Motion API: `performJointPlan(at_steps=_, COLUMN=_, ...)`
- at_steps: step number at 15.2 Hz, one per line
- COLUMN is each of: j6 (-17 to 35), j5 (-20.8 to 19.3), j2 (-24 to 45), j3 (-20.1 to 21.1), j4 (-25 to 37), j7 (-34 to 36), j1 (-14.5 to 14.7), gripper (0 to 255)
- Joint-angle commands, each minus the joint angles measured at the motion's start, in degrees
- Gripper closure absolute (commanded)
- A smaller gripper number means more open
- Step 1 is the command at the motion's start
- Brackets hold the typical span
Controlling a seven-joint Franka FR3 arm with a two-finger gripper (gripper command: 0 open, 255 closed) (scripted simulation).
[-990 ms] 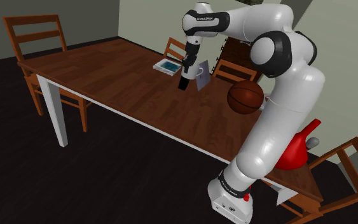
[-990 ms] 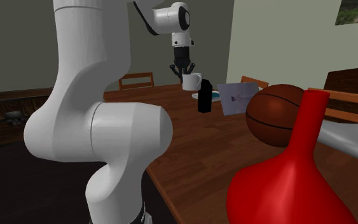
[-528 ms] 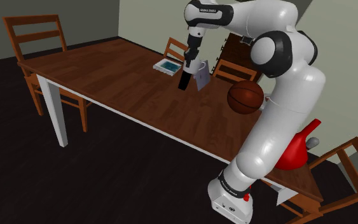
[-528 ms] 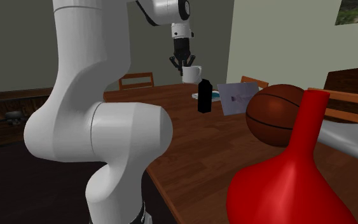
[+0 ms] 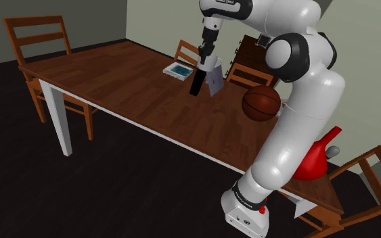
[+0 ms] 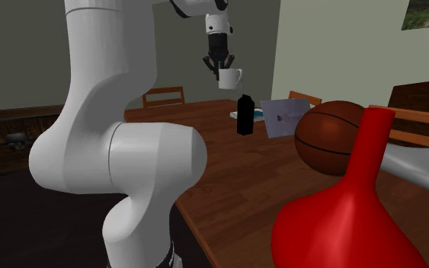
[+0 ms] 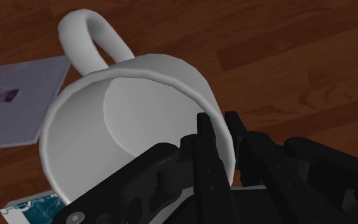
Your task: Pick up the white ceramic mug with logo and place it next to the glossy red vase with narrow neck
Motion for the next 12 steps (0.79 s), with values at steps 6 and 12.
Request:
performJointPlan(at_steps=6, j6=-5.8, j5=0.5, j2=1.4, j3=-0.1, j4=7.2, j7=-0.6, j1=-0.4, gripper=255)
performJointPlan(at_steps=12, j6=-11.5, j5=1.2, j2=3.7, j3=-0.3, j4=15.0, j7=-1.2, j1=-1.1, gripper=255)
